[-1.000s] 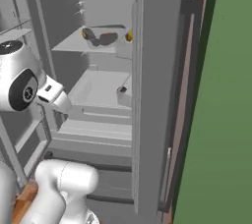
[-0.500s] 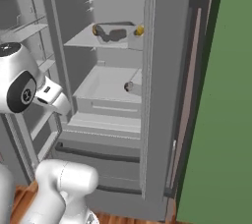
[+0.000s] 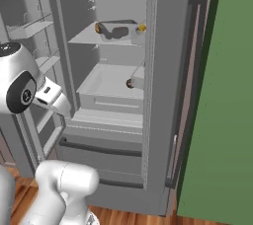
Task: Place the tupperware on the top shelf of the fridge. Make space for the tupperware among the existing items by rearranging them on the shelves if needed. Close the fridge door when finished.
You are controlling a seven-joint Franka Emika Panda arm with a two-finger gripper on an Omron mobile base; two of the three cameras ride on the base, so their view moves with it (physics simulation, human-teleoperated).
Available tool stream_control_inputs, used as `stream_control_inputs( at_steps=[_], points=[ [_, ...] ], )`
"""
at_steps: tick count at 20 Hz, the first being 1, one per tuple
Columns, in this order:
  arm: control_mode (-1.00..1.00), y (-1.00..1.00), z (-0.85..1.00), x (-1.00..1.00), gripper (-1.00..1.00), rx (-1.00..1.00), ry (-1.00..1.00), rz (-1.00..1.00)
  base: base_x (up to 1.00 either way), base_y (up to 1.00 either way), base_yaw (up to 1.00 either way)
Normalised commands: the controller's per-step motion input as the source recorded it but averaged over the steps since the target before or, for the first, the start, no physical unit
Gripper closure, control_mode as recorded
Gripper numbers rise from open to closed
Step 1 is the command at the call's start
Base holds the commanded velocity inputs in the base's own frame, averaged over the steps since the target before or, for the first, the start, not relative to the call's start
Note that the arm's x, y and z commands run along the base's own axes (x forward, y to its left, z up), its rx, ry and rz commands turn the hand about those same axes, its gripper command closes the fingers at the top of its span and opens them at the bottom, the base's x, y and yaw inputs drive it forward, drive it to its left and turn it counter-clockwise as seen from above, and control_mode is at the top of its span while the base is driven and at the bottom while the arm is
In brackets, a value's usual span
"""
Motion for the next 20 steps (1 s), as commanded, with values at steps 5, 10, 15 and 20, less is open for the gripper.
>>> stream_control_inputs(
  at_steps=[5, 10, 15, 20],
  points=[
    [-1.00, -0.11, 0.00, -0.07, -1.00, 0.00, 0.00, 0.00, 0.00, 0.00, 0.00],
    [-1.00, 0.02, -0.04, -0.55, -1.00, -0.01, -0.04, 0.16, 0.00, 0.00, 0.00],
    [-1.00, 0.73, -0.18, -0.25, -1.00, -0.17, 0.01, 0.37, 0.00, 0.00, 0.00],
    [-1.00, 1.00, -0.31, 0.00, -1.00, -0.25, 0.11, 0.33, 0.00, 0.00, 0.00]
  ],
)
